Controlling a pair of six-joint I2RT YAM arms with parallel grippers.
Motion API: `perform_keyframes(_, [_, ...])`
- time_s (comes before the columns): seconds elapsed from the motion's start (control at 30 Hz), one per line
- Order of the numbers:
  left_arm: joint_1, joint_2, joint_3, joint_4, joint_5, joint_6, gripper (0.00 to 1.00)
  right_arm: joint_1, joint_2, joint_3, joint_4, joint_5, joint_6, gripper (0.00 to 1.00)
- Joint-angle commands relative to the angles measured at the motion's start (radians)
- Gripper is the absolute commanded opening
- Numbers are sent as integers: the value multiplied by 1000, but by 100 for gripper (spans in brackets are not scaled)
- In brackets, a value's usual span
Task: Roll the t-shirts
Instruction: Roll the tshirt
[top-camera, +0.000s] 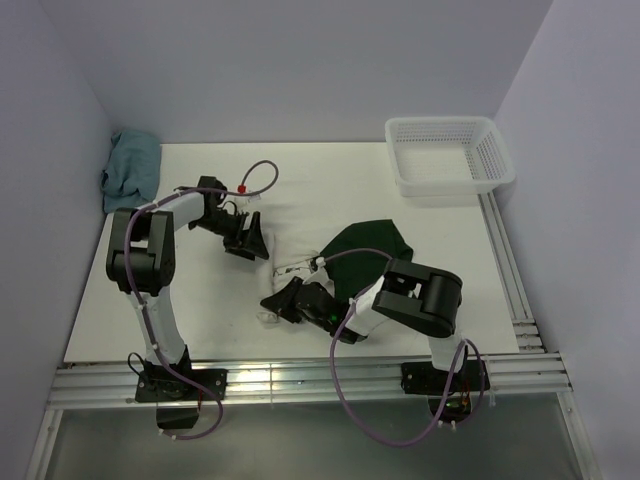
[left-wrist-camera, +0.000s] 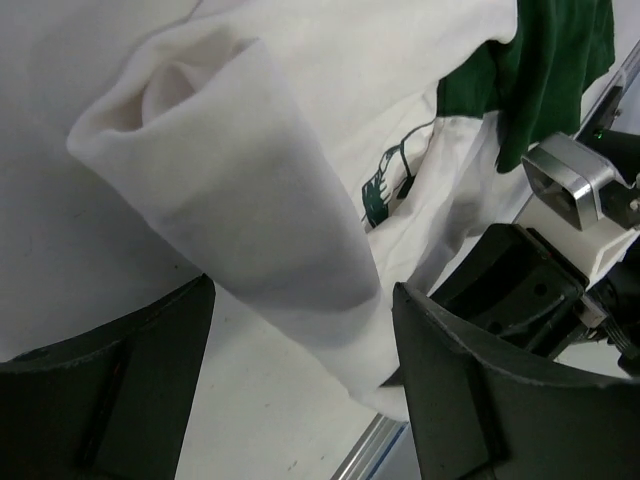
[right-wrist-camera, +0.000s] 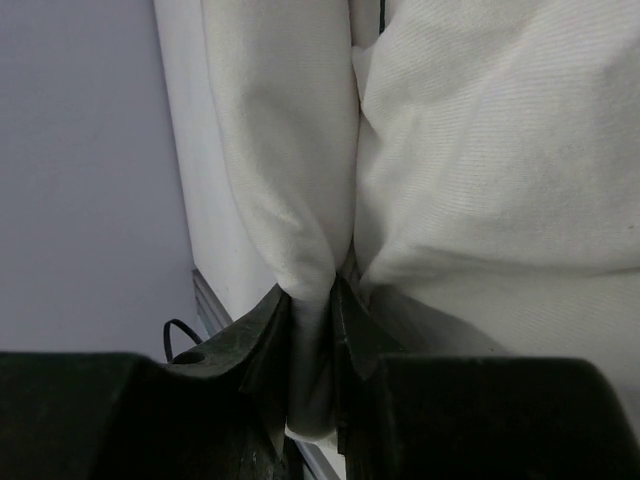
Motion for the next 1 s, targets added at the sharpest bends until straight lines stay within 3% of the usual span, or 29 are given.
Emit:
perform_keyframes(0.0, [-3, -42, -31, 185, 71, -93, 77, -5, 12, -6, 87, -11, 34, 14])
perform_keyframes(0.07, [-6, -32, -48, 226, 36, -142, 74, -6, 9, -6, 83, -10, 28, 14])
perform_keyframes(0.2, [-17, -33, -26, 219, -59, -204, 58, -8, -9, 9, 35, -10, 4, 18])
perform_keyframes(0.23, [-21, -36, -18, 207, -82, -207, 41, -6, -17, 17, 12, -8, -14, 20])
perform_keyframes(0.4, [-81, -71, 28, 124, -296, -193, 1, 4, -89, 141, -365, 54, -103, 49])
perform_keyframes(0.53, [-132, -76, 54, 64, -430, -170, 0, 18, -120, 246, -602, 114, -139, 62])
perform_keyframes(0.7, [-168, -79, 82, 17, -531, -129, 0, 41, -126, 369, -908, 202, -171, 66])
perform_keyframes(0.87, [-185, -58, 111, -26, -591, -112, 0, 84, -63, 616, -1273, 306, -205, 68])
perform_keyframes(0.97, [-195, -51, 119, -34, -607, -109, 0, 109, -49, 708, -1370, 367, -222, 69])
